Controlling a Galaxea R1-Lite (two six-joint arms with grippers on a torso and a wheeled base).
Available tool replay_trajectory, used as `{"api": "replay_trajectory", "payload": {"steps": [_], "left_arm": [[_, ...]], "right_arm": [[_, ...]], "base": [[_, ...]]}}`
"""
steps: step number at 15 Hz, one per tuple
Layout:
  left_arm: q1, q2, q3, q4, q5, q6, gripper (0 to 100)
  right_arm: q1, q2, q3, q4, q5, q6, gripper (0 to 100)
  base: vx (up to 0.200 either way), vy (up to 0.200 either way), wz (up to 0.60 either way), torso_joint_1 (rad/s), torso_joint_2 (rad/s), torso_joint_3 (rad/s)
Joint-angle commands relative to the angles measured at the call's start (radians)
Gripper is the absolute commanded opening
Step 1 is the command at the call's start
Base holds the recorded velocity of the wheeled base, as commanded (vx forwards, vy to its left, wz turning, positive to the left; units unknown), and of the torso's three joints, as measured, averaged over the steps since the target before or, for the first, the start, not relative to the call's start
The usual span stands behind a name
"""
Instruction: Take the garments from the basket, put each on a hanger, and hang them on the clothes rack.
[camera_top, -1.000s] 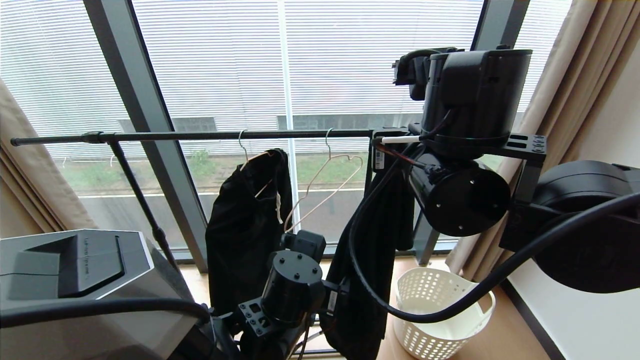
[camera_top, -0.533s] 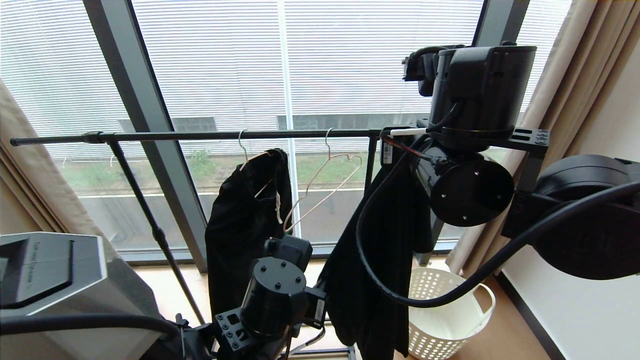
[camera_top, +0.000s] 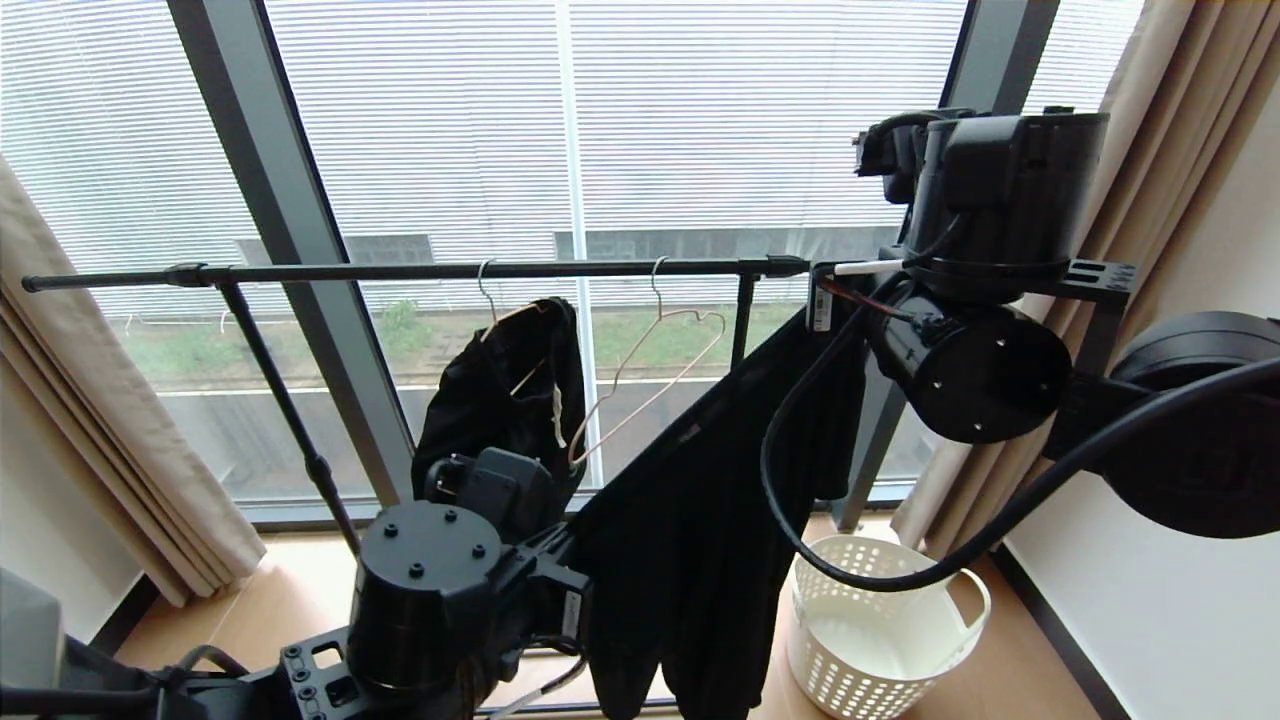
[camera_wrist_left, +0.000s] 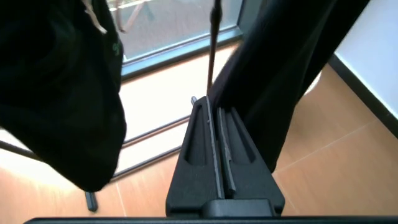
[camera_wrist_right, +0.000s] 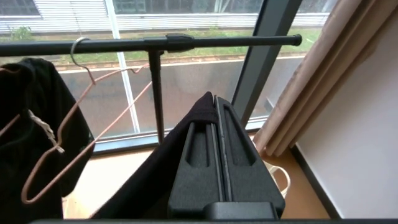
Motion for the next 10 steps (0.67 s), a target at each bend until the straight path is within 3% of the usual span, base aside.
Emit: {"api": "replay_trajectory", "payload": {"steps": [1, 3, 6, 10], "left_arm": [[0.075, -0.075, -0.040, 0.008, -0.004, 0.051, 0], [0.104, -0.077, -0.102, 0.049, -0.007, 0.066, 0], [0.157, -0.090, -0.319, 0.339, -0.085, 0.063, 0], [0.158, -0.084, -0.605, 0.742, -0.134, 0.057, 0]], "right_arm": [[-0.007, -0.045, 0.095, 0.002, 0.053, -0.005, 0], [-0.007, -0.052, 0.138, 0.002, 0.073, -0.003, 0], [-0.004, -0.050, 0.224, -0.002, 0.180, 0.008, 0], [0.001, -0.067, 0.273, -0.002, 0.243, 0.015, 0]], "base": [[0.000, 0.000, 0.00, 0.000, 0.00, 0.000], [0.000, 0.000, 0.00, 0.000, 0.00, 0.000], [0.000, 0.000, 0.00, 0.000, 0.00, 0.000], [0.000, 0.000, 0.00, 0.000, 0.00, 0.000]]}}
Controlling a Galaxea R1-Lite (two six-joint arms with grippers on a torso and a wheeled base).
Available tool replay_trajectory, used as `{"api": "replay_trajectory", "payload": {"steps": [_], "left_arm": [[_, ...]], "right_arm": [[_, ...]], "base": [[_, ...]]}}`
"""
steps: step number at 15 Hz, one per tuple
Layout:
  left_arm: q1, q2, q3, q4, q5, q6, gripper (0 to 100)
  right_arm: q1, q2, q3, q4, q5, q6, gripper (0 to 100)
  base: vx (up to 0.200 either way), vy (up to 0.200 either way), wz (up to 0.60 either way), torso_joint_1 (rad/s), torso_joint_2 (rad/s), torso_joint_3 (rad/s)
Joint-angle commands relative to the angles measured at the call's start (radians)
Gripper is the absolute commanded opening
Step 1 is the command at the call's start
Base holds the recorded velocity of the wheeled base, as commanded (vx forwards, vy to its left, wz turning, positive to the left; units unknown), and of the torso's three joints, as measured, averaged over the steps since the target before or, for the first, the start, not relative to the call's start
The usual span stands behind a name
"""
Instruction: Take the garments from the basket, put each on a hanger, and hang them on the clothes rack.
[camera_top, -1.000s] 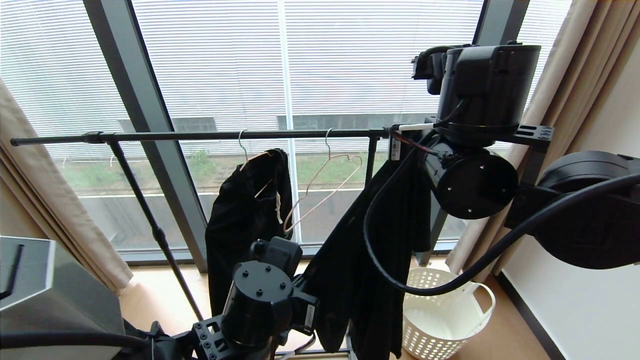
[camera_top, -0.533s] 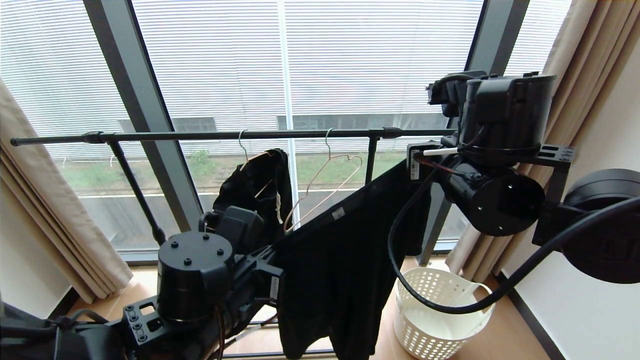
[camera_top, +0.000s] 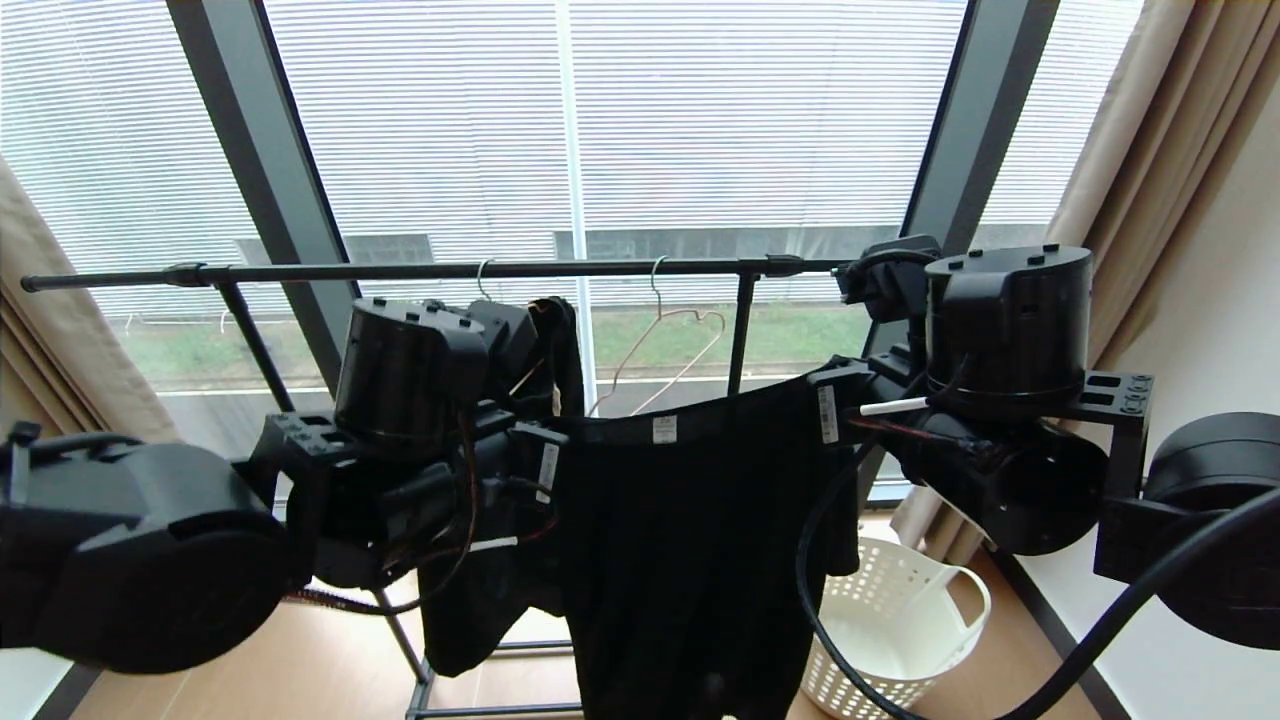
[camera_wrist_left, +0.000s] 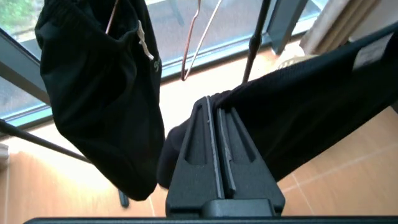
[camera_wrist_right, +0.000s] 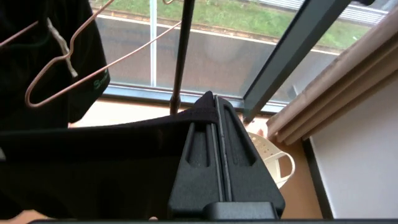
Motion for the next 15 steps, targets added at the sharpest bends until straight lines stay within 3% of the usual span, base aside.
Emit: {"api": "replay_trajectory", "payload": {"steps": [1, 2, 4, 6, 11, 13, 15], "left_arm": [[0.003, 0.000, -0.178, 0.176, -0.039, -0.006, 0], [0.003, 0.001, -0.247, 0.271, -0.062, -0.006, 0], [0.000, 0.000, -0.290, 0.351, -0.102, -0.006, 0], [-0.002, 0.000, -0.287, 0.352, -0.110, -0.010, 0], [0.001, 0.001, -0.289, 0.351, -0.133, -0.035, 0], [0.004, 0.014, -0.336, 0.349, -0.202, -0.035, 0], [0.007, 0.050, -0.421, 0.355, -0.207, -0.029, 0]], "right_arm": [[0.005, -0.011, 0.022, 0.001, 0.013, 0.003, 0], [0.006, -0.012, 0.023, 0.003, 0.014, -0.005, 0], [0.006, -0.020, 0.014, 0.010, 0.014, -0.037, 0], [0.012, -0.032, 0.014, 0.003, 0.013, -0.131, 0], [0.012, -0.070, 0.034, 0.016, 0.013, -0.134, 0], [0.012, -0.103, 0.068, 0.018, 0.014, -0.171, 0], [0.019, -0.169, 0.126, 0.018, 0.019, -0.252, 0]], "base": [[0.000, 0.000, 0.00, 0.000, 0.00, 0.000], [0.000, 0.000, 0.00, 0.000, 0.00, 0.000], [0.000, 0.000, 0.00, 0.000, 0.00, 0.000], [0.000, 0.000, 0.00, 0.000, 0.00, 0.000], [0.000, 0.000, 0.00, 0.000, 0.00, 0.000], [0.000, 0.000, 0.00, 0.000, 0.00, 0.000], [0.000, 0.000, 0.00, 0.000, 0.00, 0.000]]}}
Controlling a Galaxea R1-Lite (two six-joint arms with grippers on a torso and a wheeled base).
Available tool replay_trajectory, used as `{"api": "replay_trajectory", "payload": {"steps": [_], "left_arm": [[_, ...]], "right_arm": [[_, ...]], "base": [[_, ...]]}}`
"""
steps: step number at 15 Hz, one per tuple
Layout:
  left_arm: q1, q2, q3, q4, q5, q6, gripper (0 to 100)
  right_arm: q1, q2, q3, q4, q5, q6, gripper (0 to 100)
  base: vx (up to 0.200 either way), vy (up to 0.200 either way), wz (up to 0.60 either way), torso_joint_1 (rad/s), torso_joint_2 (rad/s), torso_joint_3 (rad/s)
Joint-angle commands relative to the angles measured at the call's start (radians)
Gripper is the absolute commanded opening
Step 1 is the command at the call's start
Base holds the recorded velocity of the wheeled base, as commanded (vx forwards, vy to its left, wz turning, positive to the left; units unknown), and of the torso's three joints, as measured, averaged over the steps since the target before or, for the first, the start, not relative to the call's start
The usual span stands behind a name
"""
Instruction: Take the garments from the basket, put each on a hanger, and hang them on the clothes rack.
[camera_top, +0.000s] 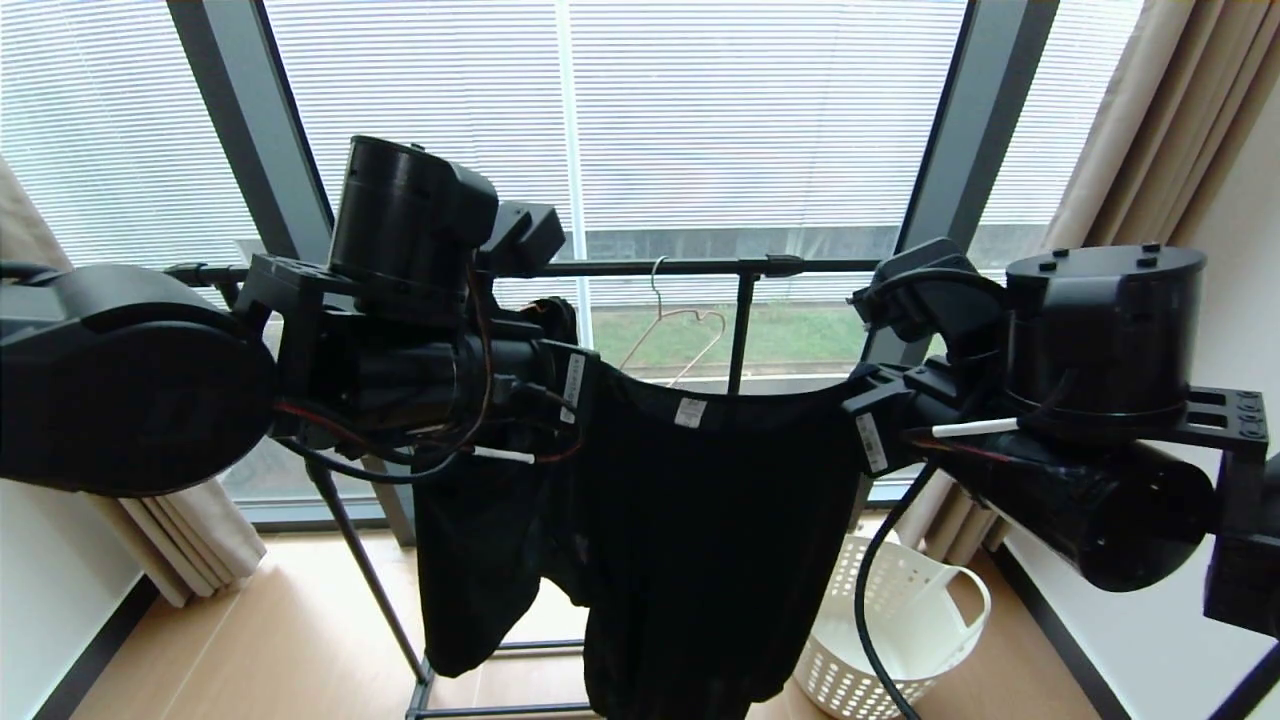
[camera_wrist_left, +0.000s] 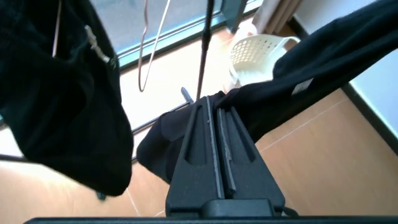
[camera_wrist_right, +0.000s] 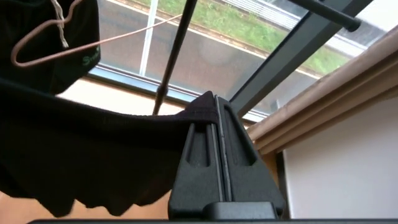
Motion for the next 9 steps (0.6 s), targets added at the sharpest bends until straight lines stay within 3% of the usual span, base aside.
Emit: {"api": "replay_trajectory", "payload": {"steps": [1, 2, 4, 8, 9], "left_arm": [[0.003, 0.045, -0.086, 0.005, -0.003, 0.005, 0], [0.006, 0.082, -0.154, 0.024, -0.003, 0.005, 0], [0.005, 0.150, -0.258, 0.048, -0.003, 0.004, 0], [-0.003, 0.239, -0.415, 0.065, -0.004, 0.004, 0], [-0.011, 0.260, -0.475, 0.099, -0.006, 0.005, 0]], "right_arm": [[0.011, -0.078, 0.062, 0.000, 0.012, -0.057, 0], [0.022, -0.124, 0.106, 0.001, 0.080, -0.126, 0], [0.076, -0.137, 0.124, 0.000, 0.138, -0.153, 0], [0.241, -0.095, 0.123, 0.000, 0.143, -0.085, 0], [0.312, -0.049, 0.115, -0.003, 0.143, -0.024, 0]], "base": [[0.000, 0.000, 0.00, 0.000, 0.00, 0.000], [0.000, 0.000, 0.00, 0.000, 0.00, 0.000], [0.000, 0.000, 0.00, 0.000, 0.00, 0.000], [0.000, 0.000, 0.00, 0.000, 0.00, 0.000], [0.000, 0.000, 0.00, 0.000, 0.00, 0.000]]}}
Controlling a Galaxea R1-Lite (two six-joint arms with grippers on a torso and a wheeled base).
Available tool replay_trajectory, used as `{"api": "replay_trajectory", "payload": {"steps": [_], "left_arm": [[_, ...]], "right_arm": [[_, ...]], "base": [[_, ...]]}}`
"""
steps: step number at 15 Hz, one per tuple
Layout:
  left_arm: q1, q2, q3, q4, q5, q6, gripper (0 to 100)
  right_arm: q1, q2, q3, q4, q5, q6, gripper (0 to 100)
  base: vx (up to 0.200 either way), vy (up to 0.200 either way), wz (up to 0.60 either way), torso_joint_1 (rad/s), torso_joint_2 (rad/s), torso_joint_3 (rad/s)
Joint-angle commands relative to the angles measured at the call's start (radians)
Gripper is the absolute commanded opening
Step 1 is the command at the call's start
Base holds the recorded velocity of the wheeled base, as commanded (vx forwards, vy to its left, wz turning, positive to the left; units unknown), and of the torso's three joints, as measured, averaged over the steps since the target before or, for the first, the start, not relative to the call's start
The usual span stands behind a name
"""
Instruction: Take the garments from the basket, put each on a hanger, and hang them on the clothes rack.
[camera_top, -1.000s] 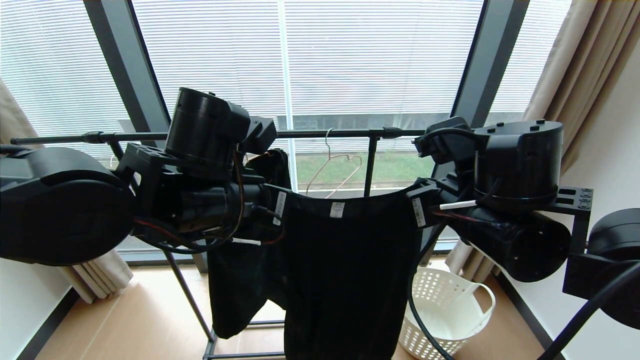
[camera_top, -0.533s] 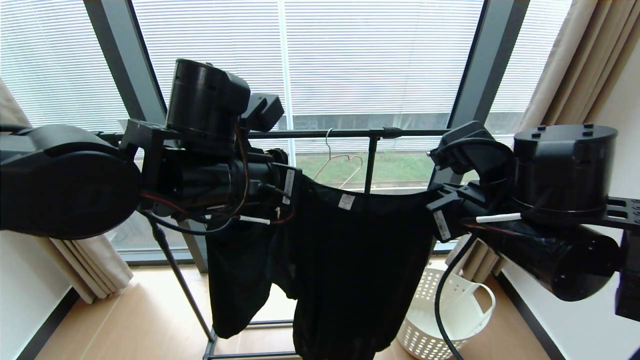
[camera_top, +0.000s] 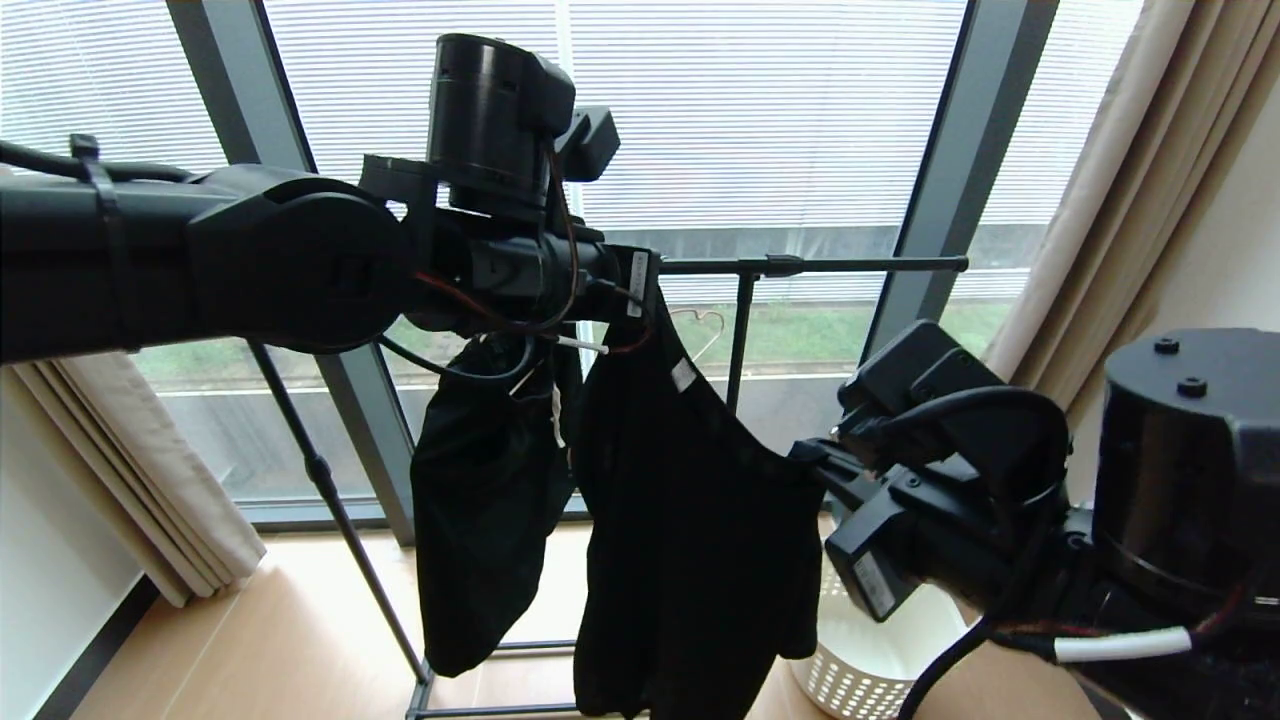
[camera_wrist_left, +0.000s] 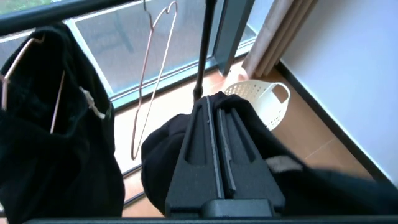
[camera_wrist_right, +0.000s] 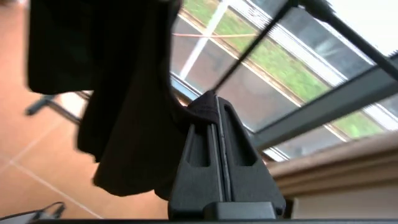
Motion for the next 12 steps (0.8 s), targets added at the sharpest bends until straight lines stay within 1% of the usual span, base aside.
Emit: {"api": "replay_trajectory", "payload": {"steps": [1, 3, 4, 5, 8, 12], "left_arm": [[-0.009, 0.062, -0.078, 0.031, -0.002, 0.000, 0], [-0.021, 0.071, -0.098, 0.043, -0.004, -0.003, 0], [-0.022, 0.071, -0.093, 0.043, -0.004, -0.003, 0], [-0.030, 0.065, -0.078, 0.043, -0.004, -0.004, 0], [-0.035, 0.062, -0.080, 0.045, -0.004, -0.003, 0], [-0.041, 0.045, -0.066, 0.046, -0.002, -0.003, 0]], "right_arm": [[0.091, 0.071, -0.016, -0.005, 0.000, 0.057, 0], [0.160, 0.169, -0.088, -0.009, -0.001, 0.213, 0], [0.167, 0.184, -0.100, -0.007, -0.001, 0.236, 0], [0.174, 0.210, -0.131, -0.010, -0.001, 0.301, 0], [0.174, 0.204, -0.157, -0.015, -0.001, 0.347, 0], [0.156, 0.155, -0.148, 0.004, -0.004, 0.336, 0]], "base": [[0.000, 0.000, 0.00, 0.000, 0.00, 0.000], [0.000, 0.000, 0.00, 0.000, 0.00, 0.000], [0.000, 0.000, 0.00, 0.000, 0.00, 0.000], [0.000, 0.000, 0.00, 0.000, 0.00, 0.000], [0.000, 0.000, 0.00, 0.000, 0.00, 0.000], [0.000, 0.000, 0.00, 0.000, 0.00, 0.000]]}}
